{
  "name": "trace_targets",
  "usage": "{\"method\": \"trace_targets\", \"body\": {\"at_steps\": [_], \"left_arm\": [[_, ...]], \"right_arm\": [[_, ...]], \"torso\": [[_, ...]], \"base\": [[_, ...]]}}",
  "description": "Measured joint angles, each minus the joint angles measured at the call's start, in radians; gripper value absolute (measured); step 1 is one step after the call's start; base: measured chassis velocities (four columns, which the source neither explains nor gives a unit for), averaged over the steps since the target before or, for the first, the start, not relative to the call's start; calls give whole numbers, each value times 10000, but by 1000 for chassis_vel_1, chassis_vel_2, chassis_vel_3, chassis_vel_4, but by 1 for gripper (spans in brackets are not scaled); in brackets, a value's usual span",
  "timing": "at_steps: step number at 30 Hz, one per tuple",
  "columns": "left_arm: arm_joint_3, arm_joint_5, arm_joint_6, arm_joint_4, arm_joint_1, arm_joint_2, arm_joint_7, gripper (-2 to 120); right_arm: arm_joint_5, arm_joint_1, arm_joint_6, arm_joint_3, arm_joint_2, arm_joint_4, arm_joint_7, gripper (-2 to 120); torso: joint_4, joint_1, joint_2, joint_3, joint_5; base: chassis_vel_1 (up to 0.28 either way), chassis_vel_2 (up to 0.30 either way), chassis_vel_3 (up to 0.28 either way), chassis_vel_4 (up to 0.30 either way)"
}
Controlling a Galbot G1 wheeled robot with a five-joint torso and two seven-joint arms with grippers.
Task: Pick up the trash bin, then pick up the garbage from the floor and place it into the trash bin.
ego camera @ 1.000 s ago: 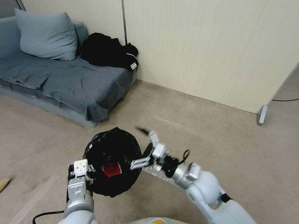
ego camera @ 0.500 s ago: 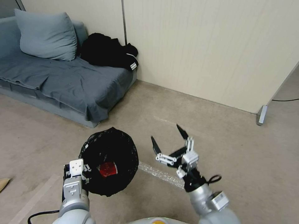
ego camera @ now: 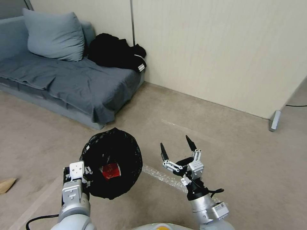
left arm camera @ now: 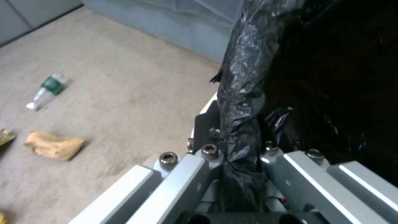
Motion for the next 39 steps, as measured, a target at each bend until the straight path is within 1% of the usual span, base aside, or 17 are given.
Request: {"method": "trace_targets", "body": {"at_steps": [11,22,39], "left_arm": [[-26,42,-7,-145,219,-34,-5,0],[-49,61,-13,-190,192,-116,-6,0],[-42,58,-7,-219,181,-146,1,0]], "right_arm": [[130,245,-127,-44,-213,-152,15,100],[208,491,-372,-89,-226,-146,105,100],[229,569,-385,-126,-215,-134,48,100]], "torso": [[1,0,0,0,0],[0,0,0,2,0],[0,0,0,2,0]], "base": [[86,82,86,85],[119,117,128,123],[122,123,130,125]]}}
